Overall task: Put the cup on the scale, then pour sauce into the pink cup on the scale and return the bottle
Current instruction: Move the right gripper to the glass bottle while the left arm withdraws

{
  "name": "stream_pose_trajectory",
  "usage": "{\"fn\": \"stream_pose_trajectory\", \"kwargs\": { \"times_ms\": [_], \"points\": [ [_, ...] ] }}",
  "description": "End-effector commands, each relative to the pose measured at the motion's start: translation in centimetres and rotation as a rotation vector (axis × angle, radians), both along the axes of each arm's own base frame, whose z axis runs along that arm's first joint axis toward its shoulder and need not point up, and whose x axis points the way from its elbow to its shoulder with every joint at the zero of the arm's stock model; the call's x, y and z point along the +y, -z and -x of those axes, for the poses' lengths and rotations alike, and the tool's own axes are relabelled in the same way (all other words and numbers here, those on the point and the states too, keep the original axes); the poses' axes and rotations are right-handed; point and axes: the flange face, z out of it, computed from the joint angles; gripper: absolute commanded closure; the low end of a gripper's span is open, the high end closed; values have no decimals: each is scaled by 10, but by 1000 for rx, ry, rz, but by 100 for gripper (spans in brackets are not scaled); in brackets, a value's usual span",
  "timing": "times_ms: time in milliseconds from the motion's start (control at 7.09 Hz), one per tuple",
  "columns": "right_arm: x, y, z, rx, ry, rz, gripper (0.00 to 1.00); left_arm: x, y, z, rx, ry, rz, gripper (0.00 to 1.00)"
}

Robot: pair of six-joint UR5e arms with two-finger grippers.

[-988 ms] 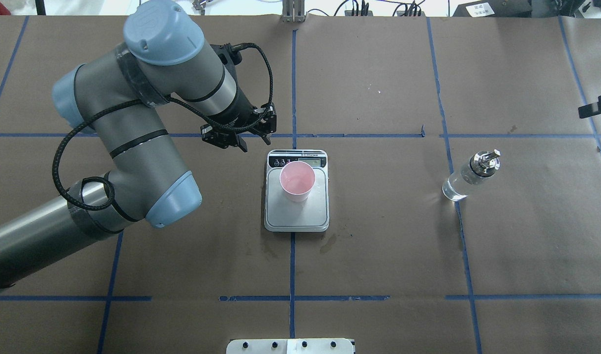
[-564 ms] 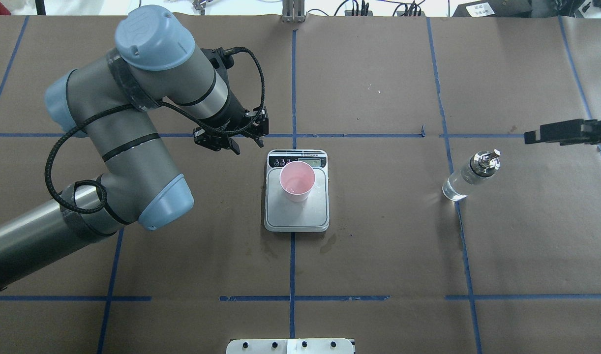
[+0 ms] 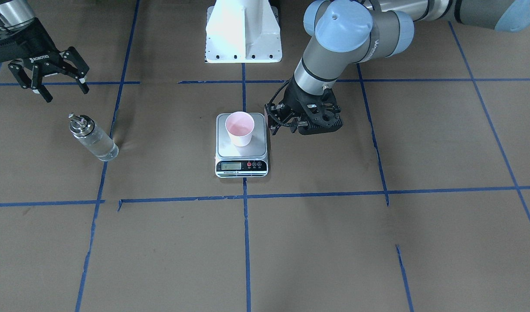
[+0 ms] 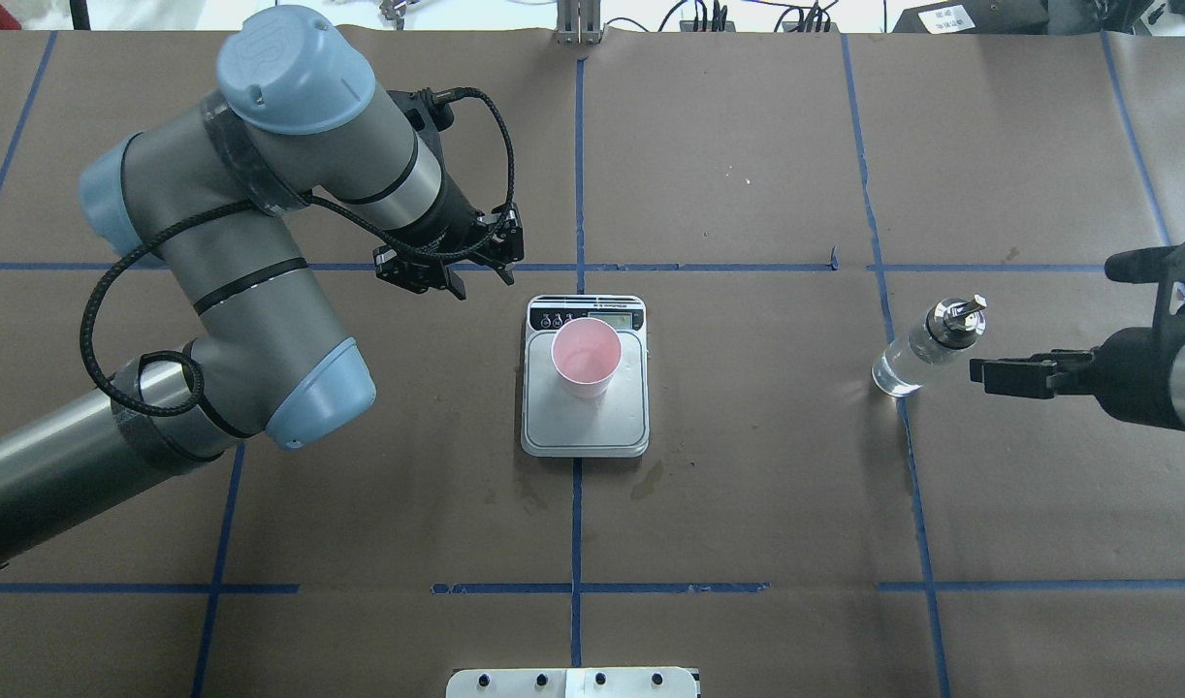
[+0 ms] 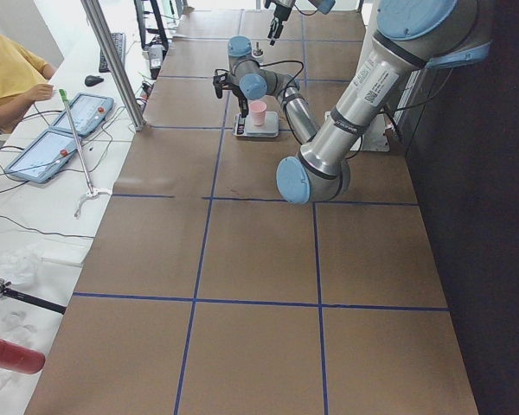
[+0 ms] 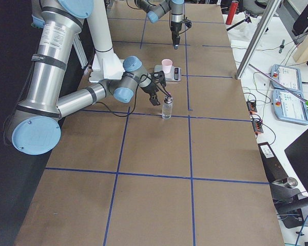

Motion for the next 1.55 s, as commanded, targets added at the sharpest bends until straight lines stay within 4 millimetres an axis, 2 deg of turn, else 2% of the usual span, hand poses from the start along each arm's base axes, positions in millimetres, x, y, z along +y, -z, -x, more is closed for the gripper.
{"fn": "stream_pose_trajectory", "kwargs": {
  "times_ms": [0, 141, 282, 423, 564, 988, 1411],
  "points": [
    [24, -21, 45, 98, -118, -92, 0, -8, -29, 32, -26, 6, -43, 32],
    [23, -31, 53, 115, -189, -107, 0, -9, -61, 53, -62, -19, -91, 28],
    [27, -41, 62, 120, -257, -113, 0, -13, -80, 75, -83, -22, -123, 26],
    [37, -61, 84, 131, -325, -133, 0, -15, -84, 74, -91, -27, -133, 12],
    [39, -53, 103, 91, -372, -149, 0, -14, -82, 75, -90, -26, -136, 1],
    [35, -75, 108, 147, -439, -210, 0, -14, -83, 75, -96, -22, -137, 1],
    [33, -71, 123, 153, -498, -285, 1, -9, -73, 81, -82, -17, -148, 1]
  ]
}}
